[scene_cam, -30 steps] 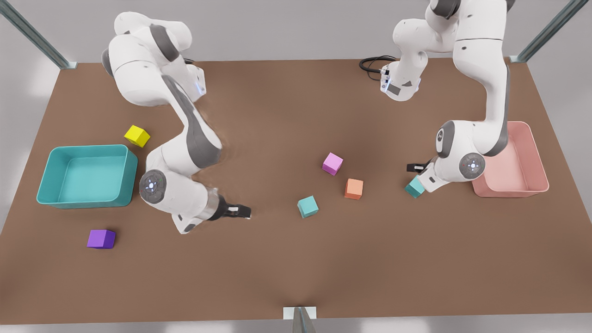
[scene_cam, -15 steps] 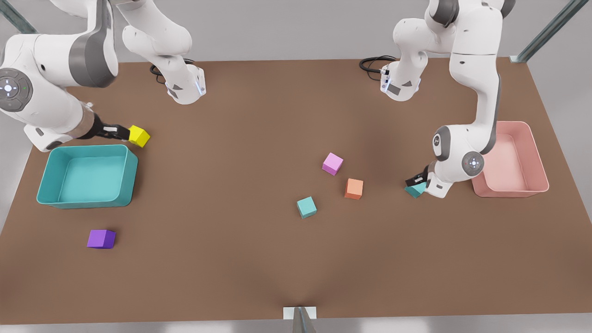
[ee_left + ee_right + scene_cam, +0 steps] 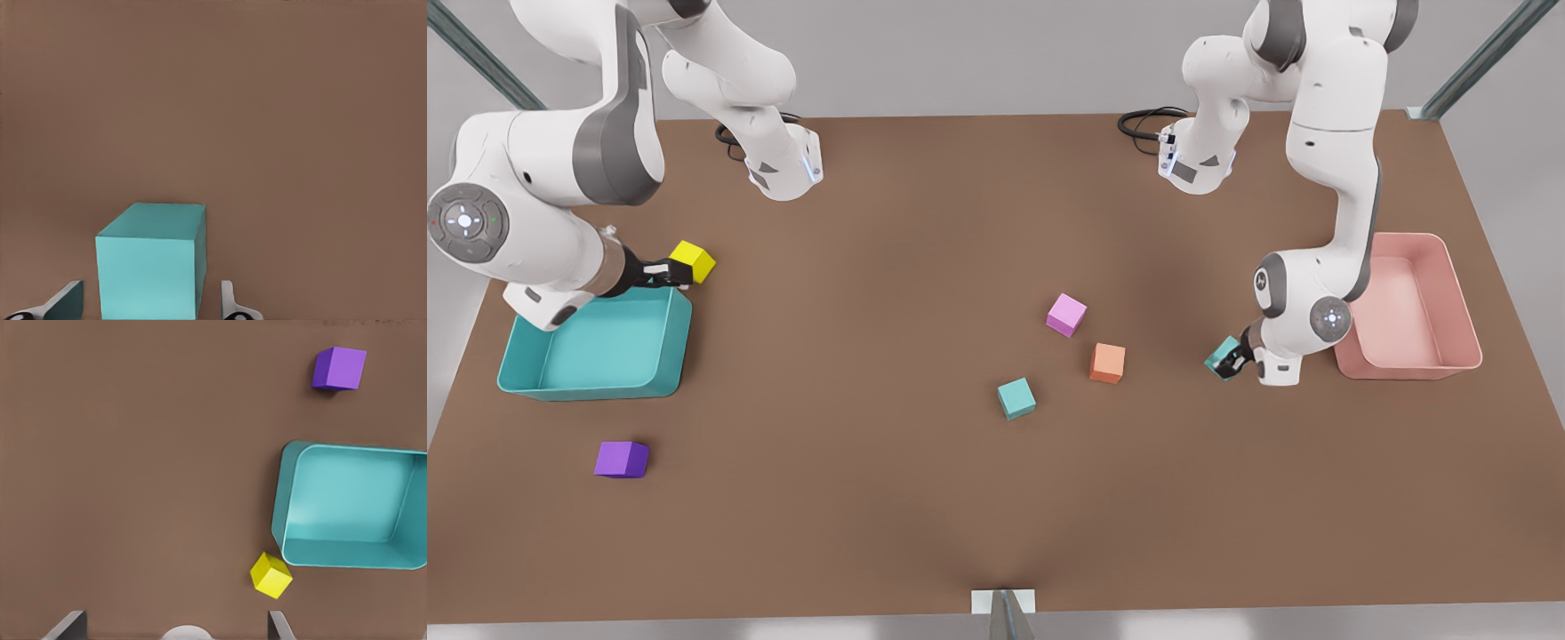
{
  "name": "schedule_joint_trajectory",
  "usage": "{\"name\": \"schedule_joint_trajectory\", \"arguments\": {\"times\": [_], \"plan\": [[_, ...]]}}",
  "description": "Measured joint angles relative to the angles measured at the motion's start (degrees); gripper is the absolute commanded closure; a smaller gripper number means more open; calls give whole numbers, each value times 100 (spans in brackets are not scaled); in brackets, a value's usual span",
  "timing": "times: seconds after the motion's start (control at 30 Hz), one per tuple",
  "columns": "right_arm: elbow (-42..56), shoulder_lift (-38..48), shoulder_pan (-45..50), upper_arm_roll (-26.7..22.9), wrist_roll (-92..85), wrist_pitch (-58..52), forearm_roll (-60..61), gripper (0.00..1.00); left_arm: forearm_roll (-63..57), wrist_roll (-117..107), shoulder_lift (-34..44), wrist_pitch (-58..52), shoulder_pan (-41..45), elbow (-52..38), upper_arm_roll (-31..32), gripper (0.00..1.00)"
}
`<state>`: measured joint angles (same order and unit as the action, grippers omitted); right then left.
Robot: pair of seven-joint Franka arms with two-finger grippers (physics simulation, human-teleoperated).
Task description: Stack the two blue cubes on top of each other
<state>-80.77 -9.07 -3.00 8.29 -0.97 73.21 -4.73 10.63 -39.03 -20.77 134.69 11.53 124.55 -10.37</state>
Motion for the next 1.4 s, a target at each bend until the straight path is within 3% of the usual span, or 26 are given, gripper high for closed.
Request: {"name": "schedule_joint_trajectory", "arguments": {"times": [0.5, 0.53, 0.6, 0.63, 0.9, 1.0, 1.13, 1.27, 1.4], "plan": [[-20, -36, 10, 13, -328, 20, 2, 0, 7, -807, -460, 334, -14, 19, 1, 0], [-19, -55, 11, 13, -338, 19, 0, 0, 8, -839, -489, 368, -12, 19, 1, 6], [-16, -70, 10, 13, -356, 17, -2, 0, 5, -904, -506, 417, -2, 19, 3, 50], [-14, -72, 9, 13, -364, 16, -3, 0, -7, -952, -506, 435, 4, 18, 3, 55], [-12, -86, 1, 13, -417, -8, 16, 0, 14, -1257, -119, 478, 224, -60, 27, 53], [-12, -91, 1, 13, -432, -14, 19, 0, 5, -1328, 81, 339, 792, -302, 47, 48], [-12, -92, 1, 12, -448, -19, 20, 0, 7, -1531, -110, -596, 1626, -1802, 253, 48], [-12, -92, -8, 2, -463, -24, 21, 0, -44, -1863, -1027, -1430, 2707, -3447, 281, 48], [-12, -92, -9, -4, -475, -28, 20, 0, -159, -2109, -1387, -1852, 2957, -3946, 284, 48]]}}
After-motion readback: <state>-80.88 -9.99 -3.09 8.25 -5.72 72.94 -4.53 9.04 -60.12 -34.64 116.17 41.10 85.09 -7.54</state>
